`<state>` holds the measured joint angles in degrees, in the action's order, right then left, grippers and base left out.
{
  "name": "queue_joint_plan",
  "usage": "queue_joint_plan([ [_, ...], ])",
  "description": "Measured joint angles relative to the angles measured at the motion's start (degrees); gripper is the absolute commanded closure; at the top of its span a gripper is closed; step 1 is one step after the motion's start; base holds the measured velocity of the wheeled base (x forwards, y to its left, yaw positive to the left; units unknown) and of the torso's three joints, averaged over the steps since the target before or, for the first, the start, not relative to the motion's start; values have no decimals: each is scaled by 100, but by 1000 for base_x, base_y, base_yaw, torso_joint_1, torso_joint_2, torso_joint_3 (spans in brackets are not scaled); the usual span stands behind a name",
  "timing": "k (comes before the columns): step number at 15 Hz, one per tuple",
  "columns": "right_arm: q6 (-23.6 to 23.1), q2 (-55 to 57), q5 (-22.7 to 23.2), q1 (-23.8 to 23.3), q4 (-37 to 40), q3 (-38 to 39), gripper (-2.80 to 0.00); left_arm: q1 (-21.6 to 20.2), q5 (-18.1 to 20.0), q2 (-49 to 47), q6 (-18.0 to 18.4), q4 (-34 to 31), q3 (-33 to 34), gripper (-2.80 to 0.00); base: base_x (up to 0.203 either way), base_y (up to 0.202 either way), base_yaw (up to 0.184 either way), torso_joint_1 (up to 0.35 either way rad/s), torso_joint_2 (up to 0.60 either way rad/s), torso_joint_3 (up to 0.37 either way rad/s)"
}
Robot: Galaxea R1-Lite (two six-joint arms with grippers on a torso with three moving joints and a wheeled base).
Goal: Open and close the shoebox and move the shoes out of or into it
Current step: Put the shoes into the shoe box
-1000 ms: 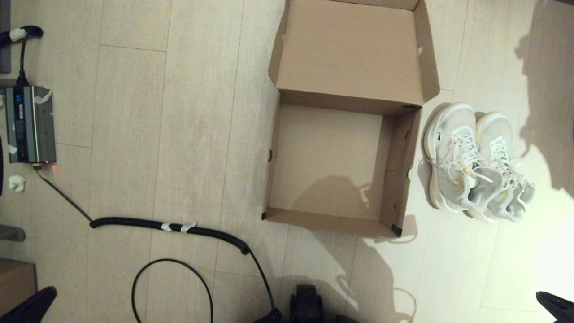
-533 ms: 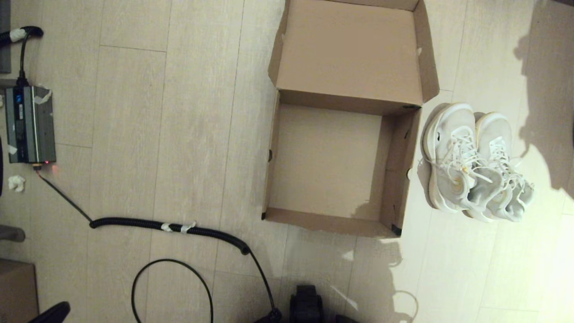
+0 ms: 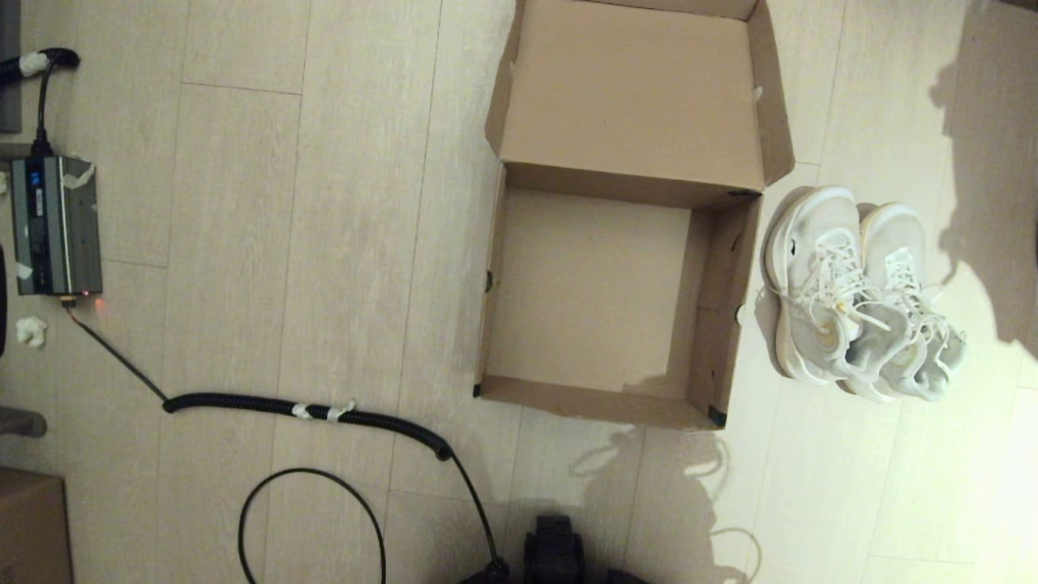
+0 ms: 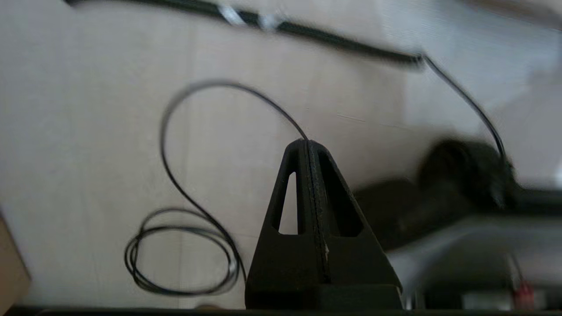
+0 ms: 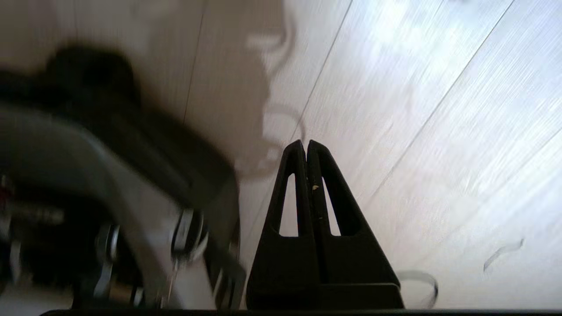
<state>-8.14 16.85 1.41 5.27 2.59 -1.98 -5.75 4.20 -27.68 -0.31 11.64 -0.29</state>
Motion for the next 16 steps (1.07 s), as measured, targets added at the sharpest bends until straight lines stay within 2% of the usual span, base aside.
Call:
queue_joint_plan([
  [1, 13, -44, -19, -69, 8, 36, 0, -9, -35, 269, 71, -569, -78, 0, 0, 0, 0, 0, 0, 0],
  [3, -122, -84, -9, -351, 192, 34, 0, -20, -372, 639, 260, -1625, -241, 0, 0, 0, 0, 0, 0, 0],
  [4, -168, -99, -3, -438, 200, 28, 0, -14, -415, 783, 340, -1919, -289, 0, 0, 0, 0, 0, 0, 0],
  [7, -133, -173, 6, -699, 195, 29, 0, 298, -156, 1144, 540, -1998, -315, 0, 0, 0, 0, 0, 0, 0],
  [11, -138, -539, 42, -668, 181, 42, 0, 575, -168, 2104, 621, -1987, -309, 0, 0, 0, 0, 0, 0, 0],
  [14, -41, -1276, 120, -544, 126, 57, 0, 596, -438, 2584, 222, -1616, -172, 0, 0, 0, 0, 0, 0, 0],
  [16, 81, -1507, 120, -508, -196, 154, 0, 602, -449, 2697, 183, -1575, -153, 0, 0, 0, 0, 0, 0, 0],
])
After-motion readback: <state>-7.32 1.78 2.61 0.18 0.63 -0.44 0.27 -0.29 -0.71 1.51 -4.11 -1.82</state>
